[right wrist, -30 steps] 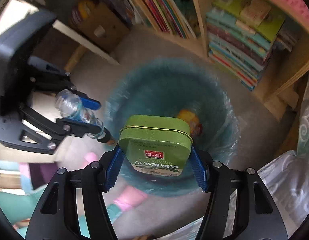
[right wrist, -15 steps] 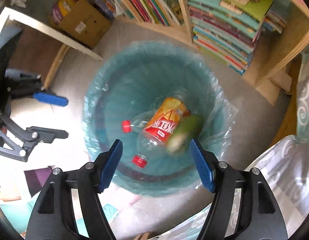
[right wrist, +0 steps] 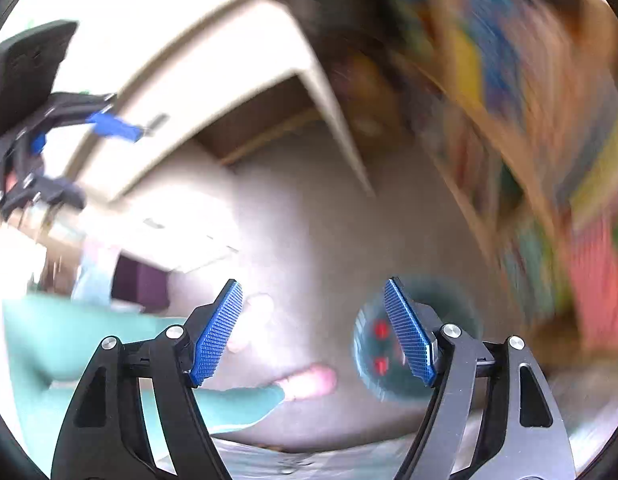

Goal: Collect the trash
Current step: 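Move both open tools back over the white markers, then grasp one white marker with left tool while right tool grasps the other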

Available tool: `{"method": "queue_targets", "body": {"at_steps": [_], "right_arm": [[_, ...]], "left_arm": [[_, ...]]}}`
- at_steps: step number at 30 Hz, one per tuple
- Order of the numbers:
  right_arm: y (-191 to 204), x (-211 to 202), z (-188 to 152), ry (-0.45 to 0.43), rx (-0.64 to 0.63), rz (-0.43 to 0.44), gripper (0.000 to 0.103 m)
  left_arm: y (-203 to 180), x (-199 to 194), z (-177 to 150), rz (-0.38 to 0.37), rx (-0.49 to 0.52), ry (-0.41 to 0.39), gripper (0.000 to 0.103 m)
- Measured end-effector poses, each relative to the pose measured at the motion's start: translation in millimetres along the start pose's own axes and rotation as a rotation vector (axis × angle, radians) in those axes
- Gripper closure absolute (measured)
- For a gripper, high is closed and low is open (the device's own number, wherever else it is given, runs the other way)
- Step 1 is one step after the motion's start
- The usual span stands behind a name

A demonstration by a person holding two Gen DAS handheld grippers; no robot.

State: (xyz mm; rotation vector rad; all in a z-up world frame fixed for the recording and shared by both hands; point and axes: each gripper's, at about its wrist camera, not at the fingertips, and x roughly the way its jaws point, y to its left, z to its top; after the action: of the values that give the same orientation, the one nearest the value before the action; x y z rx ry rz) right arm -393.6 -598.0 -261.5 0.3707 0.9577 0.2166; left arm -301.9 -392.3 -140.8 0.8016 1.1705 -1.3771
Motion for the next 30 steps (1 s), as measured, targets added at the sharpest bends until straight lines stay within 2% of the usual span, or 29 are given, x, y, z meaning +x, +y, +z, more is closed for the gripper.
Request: {"method": "queue_targets", "body": {"at_steps": [1,4,6,9,11,13,14,16,19,23,26,30], "right_arm": [[16.5,-8.8,27.0,0.002,-0.072,0.047,0.029],[68.1,-32.2,112.7,-0.029,-0.321,0.11,0.028],[98.9,-37.2,164.8,-0.05,-0.473,0.121,0.029],[143.3,-32.2,230.7,-0.053,-0.64,0.148,0.029],[169.2,-21.6,268.2,-0.039,-0.737,0.147,0.029],[189.2,-8.9,297.9,-0.02,-0.817,0.132,0.029],[197.2,0.1,309.9,-0.005,-0.851,0.132,0.029],[210.4,23.6,332.7,0.043,-0.914,0.131,0.029],[227.5,60.8,351.3,0.128,-1.012,0.124,0.03],[236.0,104.4,363.8,0.252,-1.114,0.141,0.035],[232.9,126.9,377.6,0.288,-1.158,0.187,0.037],[228.7,148.2,389.5,0.334,-1.241,0.244,0.038]], "left_arm": [[10.4,-24.5,-5.0,0.043,-0.026,-0.023,0.015],[51.4,-92.3,-21.3,0.173,-0.109,-0.08,0.015],[80.7,-124.1,-35.3,0.275,-0.162,-0.095,0.015],[124.0,-151.8,-53.4,0.347,-0.227,-0.115,0.015],[151.3,-157.3,-60.1,0.378,-0.249,-0.1,0.015],[174.8,-158.8,-63.8,0.398,-0.26,-0.117,0.015],[190.4,-158.4,-66.8,0.382,-0.278,-0.121,0.016],[215.0,-153.2,-69.9,0.372,-0.288,-0.11,0.024],[250.1,-148.0,-75.6,0.351,-0.272,-0.078,0.027],[260.3,-136.0,-72.6,0.359,-0.218,-0.031,0.033],[264.9,-130.1,-67.3,0.359,-0.199,-0.027,0.033],[270.9,-119.2,-57.9,0.358,-0.232,-0.009,0.032]]}}
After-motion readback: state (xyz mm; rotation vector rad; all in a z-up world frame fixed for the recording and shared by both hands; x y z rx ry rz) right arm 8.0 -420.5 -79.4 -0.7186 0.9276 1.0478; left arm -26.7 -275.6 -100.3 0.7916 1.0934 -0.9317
